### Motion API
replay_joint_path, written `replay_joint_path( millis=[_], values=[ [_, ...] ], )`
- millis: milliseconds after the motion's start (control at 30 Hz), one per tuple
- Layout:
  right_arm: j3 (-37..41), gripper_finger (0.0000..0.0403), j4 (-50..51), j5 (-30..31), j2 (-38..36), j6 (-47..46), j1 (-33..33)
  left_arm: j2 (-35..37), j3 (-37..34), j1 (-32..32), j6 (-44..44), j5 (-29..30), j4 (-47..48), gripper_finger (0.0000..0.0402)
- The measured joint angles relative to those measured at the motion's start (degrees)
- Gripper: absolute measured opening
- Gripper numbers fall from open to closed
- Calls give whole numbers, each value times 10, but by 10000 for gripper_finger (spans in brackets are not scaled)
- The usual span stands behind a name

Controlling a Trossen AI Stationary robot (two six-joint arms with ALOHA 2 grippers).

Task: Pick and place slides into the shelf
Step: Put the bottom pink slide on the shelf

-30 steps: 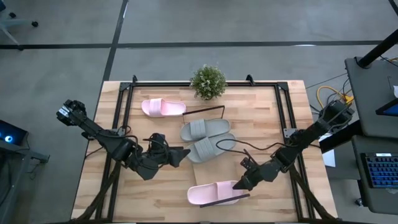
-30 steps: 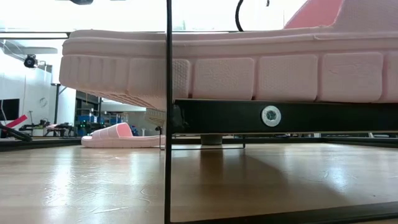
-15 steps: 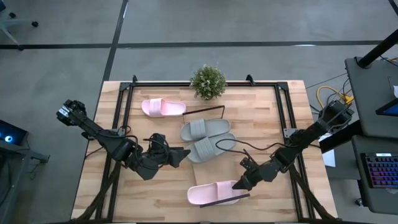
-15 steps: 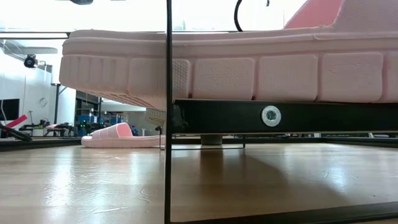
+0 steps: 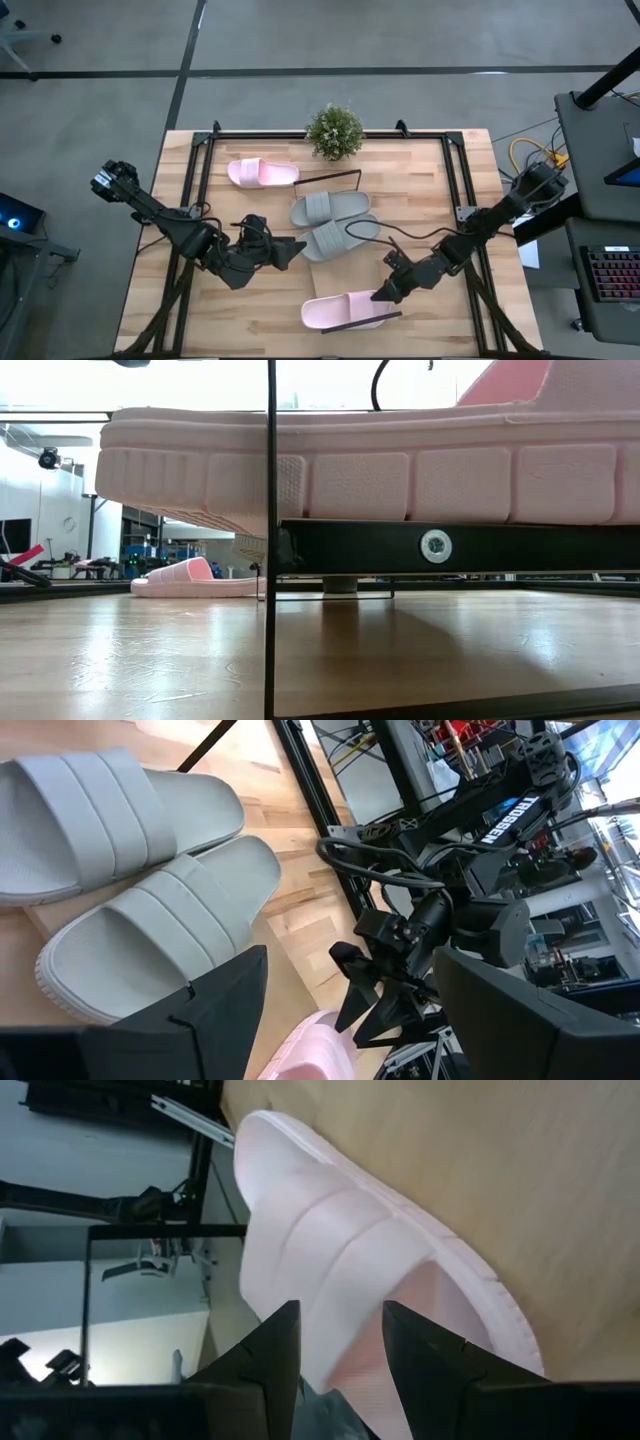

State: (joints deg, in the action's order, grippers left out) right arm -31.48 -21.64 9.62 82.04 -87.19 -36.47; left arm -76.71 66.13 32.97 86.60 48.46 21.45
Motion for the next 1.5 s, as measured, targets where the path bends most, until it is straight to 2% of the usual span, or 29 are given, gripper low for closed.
replay_joint_path(
  millis=[533, 633, 833, 900, 1200, 1500],
  values=[
    [-15, 128, -72, -11, 70, -9, 5, 0, 0, 0, -1, -11, -3, 270],
    [-22, 106, -71, -17, 77, -9, 6, 0, 0, 0, -1, -14, -4, 270],
    [-23, 29, -69, -26, 73, -4, 6, 0, 0, 0, -5, -14, -4, 270],
    [-23, 15, -72, -29, 70, -3, 6, 0, 0, 0, -6, -15, -4, 270],
    [-23, 10, -59, -41, 66, 1, 11, 0, 0, 0, -5, -17, -4, 270],
    [-23, 9, -55, -84, 57, 31, 44, 0, 0, 0, -5, -17, -4, 270]
  ],
)
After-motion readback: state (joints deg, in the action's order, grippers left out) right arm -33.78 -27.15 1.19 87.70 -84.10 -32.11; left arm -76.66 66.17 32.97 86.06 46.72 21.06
